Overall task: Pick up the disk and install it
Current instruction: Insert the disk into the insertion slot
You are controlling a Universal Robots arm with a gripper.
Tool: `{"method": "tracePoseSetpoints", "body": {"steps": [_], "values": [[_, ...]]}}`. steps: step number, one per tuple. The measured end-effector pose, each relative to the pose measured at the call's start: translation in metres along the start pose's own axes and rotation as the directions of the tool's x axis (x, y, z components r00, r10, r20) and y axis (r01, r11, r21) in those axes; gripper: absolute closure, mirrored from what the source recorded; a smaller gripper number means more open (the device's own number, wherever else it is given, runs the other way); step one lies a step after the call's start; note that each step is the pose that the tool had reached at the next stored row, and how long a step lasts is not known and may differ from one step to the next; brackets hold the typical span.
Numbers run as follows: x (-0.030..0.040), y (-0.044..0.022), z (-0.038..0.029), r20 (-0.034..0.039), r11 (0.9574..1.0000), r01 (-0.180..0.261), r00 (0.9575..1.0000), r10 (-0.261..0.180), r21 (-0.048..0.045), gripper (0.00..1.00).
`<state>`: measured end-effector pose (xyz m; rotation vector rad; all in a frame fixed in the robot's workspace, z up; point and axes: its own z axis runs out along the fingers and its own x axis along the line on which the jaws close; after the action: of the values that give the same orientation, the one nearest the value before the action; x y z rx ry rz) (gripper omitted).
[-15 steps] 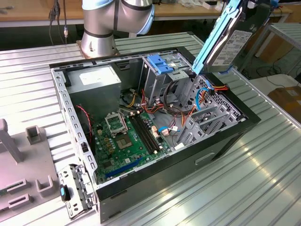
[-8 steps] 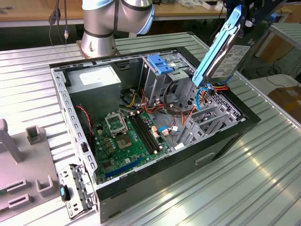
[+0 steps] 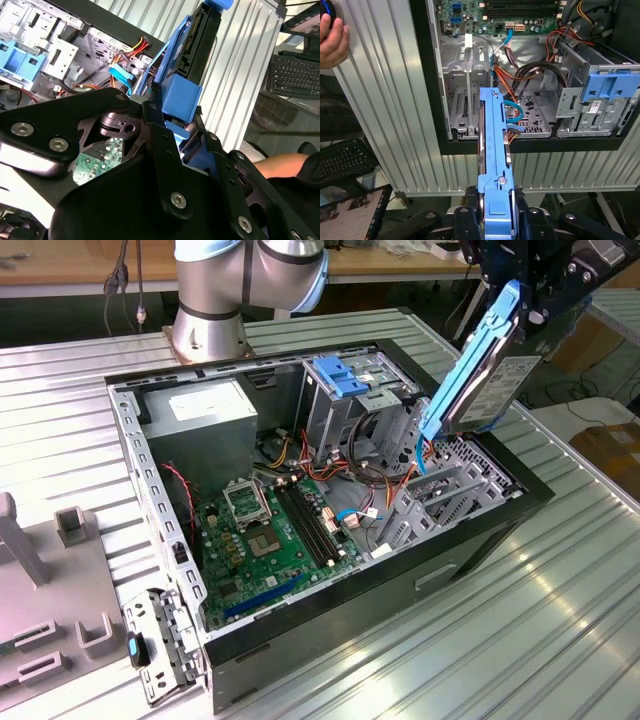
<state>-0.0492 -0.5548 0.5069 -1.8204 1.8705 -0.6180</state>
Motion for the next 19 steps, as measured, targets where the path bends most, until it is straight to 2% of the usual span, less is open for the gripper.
{"method": "tracePoseSetpoints", "body": {"steps": [6,9,12,17,19], "values": [[0.0074,0.0050,0.0068,0.0002,0.9999,0.000,1.0000,0.000,0.0117,0.63],[0.0082,0.0068,0.0094,0.0012,0.9993,0.000,1.0000,0.000,0.0386,0.63],[0.0101,0.0095,0.0127,0.0012,0.9989,0.000,1.0000,0.000,0.0469,0.63],[0.0161,0.0182,0.0245,0.0016,0.9981,0.000,1.0000,0.000,0.0610,0.63],[0.0164,0.0193,0.0262,0.0018,0.9977,0.000,1.0000,0.000,0.0673,0.63]]}}
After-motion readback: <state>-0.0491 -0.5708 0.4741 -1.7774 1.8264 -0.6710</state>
